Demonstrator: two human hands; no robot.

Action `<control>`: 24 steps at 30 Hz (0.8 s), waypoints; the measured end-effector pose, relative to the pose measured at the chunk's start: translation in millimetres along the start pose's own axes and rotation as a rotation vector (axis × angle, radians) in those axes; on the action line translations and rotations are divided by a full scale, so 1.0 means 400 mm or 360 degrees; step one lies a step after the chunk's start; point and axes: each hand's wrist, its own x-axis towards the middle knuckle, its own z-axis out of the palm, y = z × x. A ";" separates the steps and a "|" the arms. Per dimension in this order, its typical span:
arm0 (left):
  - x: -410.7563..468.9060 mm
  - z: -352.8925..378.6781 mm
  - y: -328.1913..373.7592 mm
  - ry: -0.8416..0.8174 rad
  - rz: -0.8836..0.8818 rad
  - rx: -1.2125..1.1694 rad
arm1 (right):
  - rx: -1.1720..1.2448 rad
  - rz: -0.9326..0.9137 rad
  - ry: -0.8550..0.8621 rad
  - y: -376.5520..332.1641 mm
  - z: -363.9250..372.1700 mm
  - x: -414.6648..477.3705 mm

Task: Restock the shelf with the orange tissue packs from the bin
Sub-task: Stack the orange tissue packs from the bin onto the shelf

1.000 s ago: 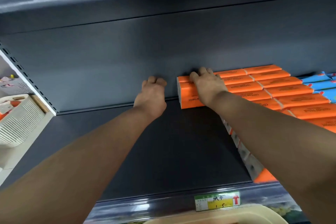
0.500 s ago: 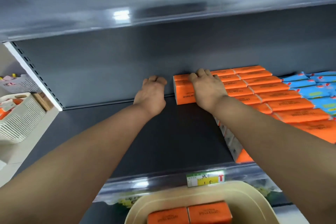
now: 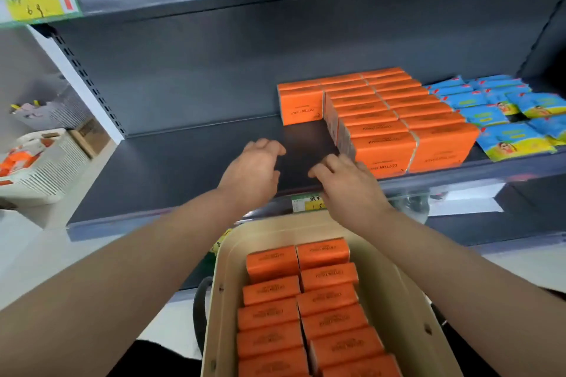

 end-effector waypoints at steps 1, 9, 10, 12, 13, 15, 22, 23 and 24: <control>-0.030 0.012 0.008 -0.0019 0.0008 -0.0010 | 0.0000 0.0004 -0.0087 -0.002 0.005 -0.035; -0.212 0.176 0.009 -0.0457 -0.0126 0.0041 | 0.0085 -0.0009 -0.0696 -0.024 0.094 -0.231; -0.229 0.193 0.009 -0.0526 -0.0126 0.0075 | 0.0101 -0.0004 -0.0750 -0.023 0.105 -0.244; -0.260 0.225 0.008 -0.0646 -0.0129 0.0120 | 0.0109 -0.0004 -0.0861 -0.023 0.125 -0.265; -0.272 0.239 0.006 -0.0678 -0.0133 0.0136 | 0.0097 -0.0010 -0.0908 -0.025 0.134 -0.271; -0.285 0.258 0.001 -0.0688 -0.0148 0.0160 | 0.0083 -0.0029 -0.0957 -0.028 0.150 -0.276; -0.286 0.286 -0.010 -0.0662 -0.0155 0.0162 | -0.0039 -0.0051 -0.0913 -0.035 0.186 -0.286; -0.284 0.287 -0.013 -0.0661 -0.0153 0.0165 | -0.0061 -0.0053 -0.0879 -0.033 0.187 -0.284; -0.282 0.287 -0.017 -0.0659 -0.0152 0.0168 | -0.0067 -0.0050 -0.0863 -0.031 0.187 -0.281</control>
